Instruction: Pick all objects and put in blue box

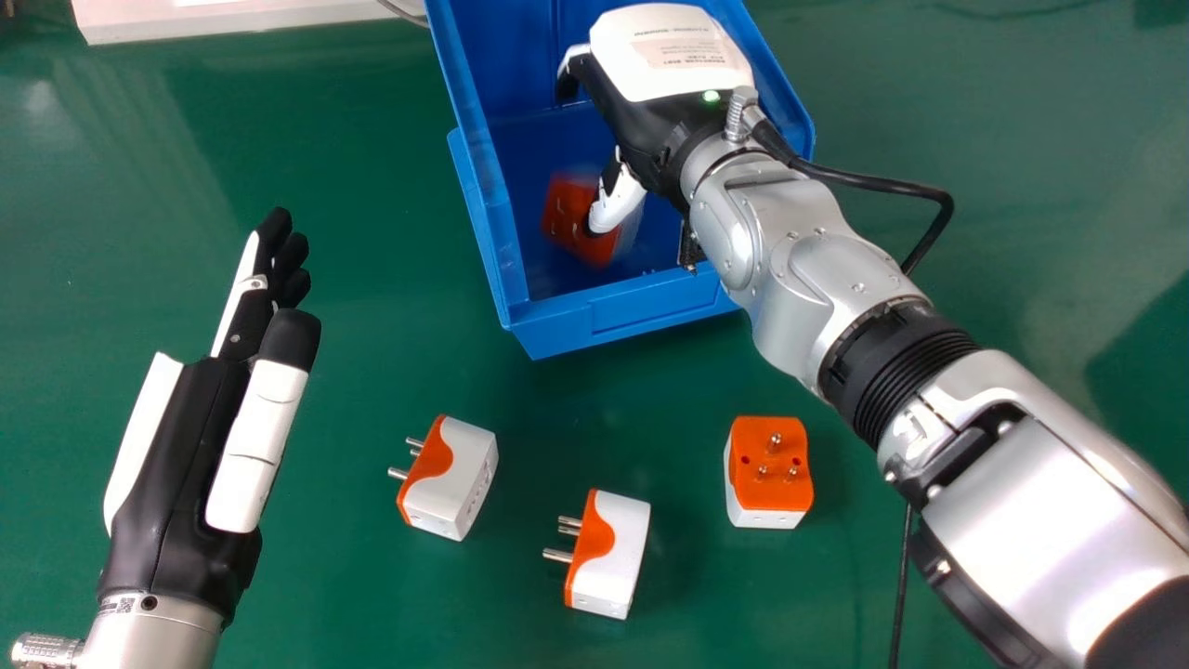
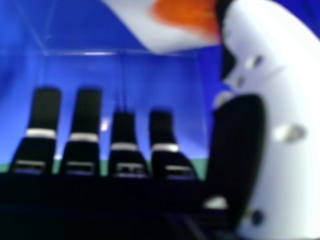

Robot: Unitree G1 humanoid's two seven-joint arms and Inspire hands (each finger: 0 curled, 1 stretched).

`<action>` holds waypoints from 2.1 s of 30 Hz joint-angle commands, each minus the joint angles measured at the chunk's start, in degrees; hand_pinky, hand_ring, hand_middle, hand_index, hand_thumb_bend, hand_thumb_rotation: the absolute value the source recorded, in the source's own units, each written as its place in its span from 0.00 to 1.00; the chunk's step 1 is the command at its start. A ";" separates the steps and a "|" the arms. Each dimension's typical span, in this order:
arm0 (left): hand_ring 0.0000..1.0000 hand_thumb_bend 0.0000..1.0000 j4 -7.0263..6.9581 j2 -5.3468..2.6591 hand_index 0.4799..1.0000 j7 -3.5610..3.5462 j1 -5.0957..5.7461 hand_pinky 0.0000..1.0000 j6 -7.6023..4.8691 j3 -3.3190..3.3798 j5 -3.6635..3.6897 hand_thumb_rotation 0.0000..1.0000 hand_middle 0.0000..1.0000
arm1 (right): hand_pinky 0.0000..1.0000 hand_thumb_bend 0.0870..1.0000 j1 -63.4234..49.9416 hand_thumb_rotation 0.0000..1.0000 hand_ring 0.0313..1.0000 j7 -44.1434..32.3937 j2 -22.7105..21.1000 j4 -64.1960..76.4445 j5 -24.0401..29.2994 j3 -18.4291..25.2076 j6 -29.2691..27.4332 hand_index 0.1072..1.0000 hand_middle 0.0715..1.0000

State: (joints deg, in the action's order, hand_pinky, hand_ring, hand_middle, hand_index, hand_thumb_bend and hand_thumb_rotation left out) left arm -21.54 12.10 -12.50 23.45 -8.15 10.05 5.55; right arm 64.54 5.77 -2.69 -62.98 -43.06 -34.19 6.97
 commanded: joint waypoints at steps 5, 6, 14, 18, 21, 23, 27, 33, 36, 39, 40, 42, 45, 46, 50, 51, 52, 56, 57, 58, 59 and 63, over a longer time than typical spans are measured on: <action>1.00 0.85 -1.22 0.49 1.00 -0.34 0.01 1.00 -0.80 0.27 0.04 1.00 1.00 | 0.94 0.54 1.93 0.00 1.00 -0.01 -0.51 1.22 -0.79 -0.54 0.85 1.00 1.00; 1.00 0.85 -1.22 0.51 1.00 -0.35 -0.03 1.00 -0.75 0.26 0.06 1.00 1.00 | 0.94 0.54 1.93 0.00 1.00 -0.05 -0.51 1.27 -0.76 -0.55 0.94 1.00 1.00; 1.00 0.86 -0.50 0.76 1.00 -0.54 -0.63 0.99 -0.56 0.35 0.31 1.00 1.00 | 0.95 0.56 1.88 0.00 1.00 -0.04 -0.31 1.18 -0.52 -0.47 1.64 1.00 1.00; 1.00 0.87 -0.46 0.85 1.00 -0.59 -1.00 0.99 -0.25 0.40 0.36 1.00 1.00 | 0.95 0.55 1.91 0.00 1.00 0.07 -0.34 1.49 -0.48 -0.38 1.86 1.00 1.00; 1.00 0.87 -0.36 0.85 1.00 -0.69 -1.29 0.99 -0.14 0.42 0.34 1.00 1.00 | 0.95 0.52 1.90 0.00 1.00 0.27 -0.37 1.74 -0.56 -0.41 2.08 1.00 1.00; 1.00 0.86 -0.23 0.90 1.00 -0.80 -1.56 0.99 0.08 0.49 0.48 1.00 1.00 | 0.94 0.51 1.89 0.00 1.00 0.28 -0.43 2.00 -0.41 -0.24 2.20 1.00 1.00; 1.00 0.86 0.51 1.02 1.00 -1.00 -2.20 0.99 0.26 0.69 0.70 1.00 1.00 | 0.94 0.50 1.15 0.00 1.00 0.56 -0.88 3.90 -0.23 0.14 2.64 1.00 1.00; 1.00 0.85 0.44 1.10 1.00 -1.45 -2.56 0.99 0.86 1.05 0.86 1.00 1.00 | 0.94 0.53 -3.19 0.00 1.00 1.45 -1.57 11.68 1.46 2.82 4.07 1.00 1.00; 1.00 0.85 0.85 1.21 1.00 -1.63 -2.82 0.99 0.92 1.21 0.90 1.00 1.00 | 0.94 0.64 -9.28 0.05 1.00 2.14 -2.26 21.99 2.21 5.09 5.80 1.00 1.00; 1.00 0.85 0.92 1.25 1.00 -1.70 -2.98 0.99 1.12 1.23 0.74 1.00 1.00 | 0.95 0.72 -17.47 0.07 1.00 2.91 -3.65 35.41 1.63 6.96 7.70 1.00 1.00; 1.00 0.85 0.93 1.24 1.00 -1.71 -3.00 0.99 1.14 1.24 0.71 0.99 1.00 | 0.95 0.74 -18.77 0.06 1.00 2.77 -3.88 37.61 1.35 7.22 8.11 1.00 1.00; 1.00 0.85 1.61 1.45 1.00 -1.93 -3.44 0.99 0.97 1.45 0.79 0.99 1.00 | 0.96 0.75 -25.17 0.06 1.00 3.48 -5.89 47.53 -1.65 7.25 9.62 1.00 1.00; 1.00 0.85 2.23 1.69 1.00 -2.19 -3.91 0.99 0.81 1.72 0.91 0.99 1.00 | 0.95 0.75 -31.99 0.09 1.00 2.94 -7.84 58.52 -4.85 7.31 11.71 1.00 1.00; 1.00 0.85 2.43 1.74 1.00 -2.26 -4.03 0.99 0.71 1.76 0.91 0.99 1.00 | 0.95 0.75 -34.39 0.10 1.00 2.41 -8.27 62.19 -5.66 7.41 12.27 1.00 1.00; 1.00 0.85 2.86 2.02 1.00 -2.56 -4.52 0.99 0.79 2.09 1.09 0.99 1.00 | 0.97 0.71 -43.63 0.15 1.00 0.64 -8.14 75.25 -8.61 7.02 14.63 1.00 1.00; 1.00 0.85 2.99 2.10 1.00 -2.65 -4.66 0.99 0.83 2.20 1.13 0.99 1.00 | 0.97 0.71 -45.93 0.15 1.00 0.66 -7.73 78.00 -9.48 6.68 15.09 1.00 1.00; 1.00 0.85 3.20 2.19 1.00 -2.74 -4.82 0.99 0.84 2.31 1.17 0.99 1.00 | 0.97 0.71 -48.64 0.15 1.00 0.95 -7.27 80.81 -10.50 6.20 15.43 1.00 1.00; 1.00 0.85 4.24 2.60 1.00 -2.97 -5.40 1.00 0.66 2.60 1.44 0.99 1.00 | 0.99 0.70 -57.33 0.18 1.00 1.46 -6.08 88.00 -14.20 4.87 15.65 1.00 1.00; 1.00 0.85 4.40 2.69 1.00 -3.01 -5.52 1.00 0.65 2.66 1.53 0.99 1.00 | 0.99 0.70 -59.44 0.19 1.00 1.47 -5.99 89.49 -15.06 4.68 15.42 1.00 1.00; 1.00 0.85 4.52 2.76 1.00 -3.05 -5.63 1.00 0.68 2.72 1.60 0.99 1.00 | 0.99 0.70 -61.40 0.20 1.00 1.49 -5.98 90.81 -15.86 4.55 15.12 1.00 1.00; 1.00 0.85 4.55 2.78 1.00 -3.07 -5.71 1.00 0.73 2.74 1.64 0.99 1.00 | 0.99 0.69 -63.23 0.20 1.00 1.50 -6.03 91.96 -16.68 4.40 14.79 1.00 1.00; 1.00 0.85 4.57 2.82 1.00 -3.07 -5.95 1.00 0.83 2.66 1.60 0.99 1.00 | 0.99 0.68 -69.64 0.22 1.00 1.86 -6.58 95.13 -19.33 4.10 13.13 1.00 1.00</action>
State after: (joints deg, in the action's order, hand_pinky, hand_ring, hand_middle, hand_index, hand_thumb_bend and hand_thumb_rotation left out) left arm -16.51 14.40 -15.38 17.81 -6.74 12.40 6.78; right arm -3.72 6.45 -9.32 29.40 -60.93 -30.18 21.54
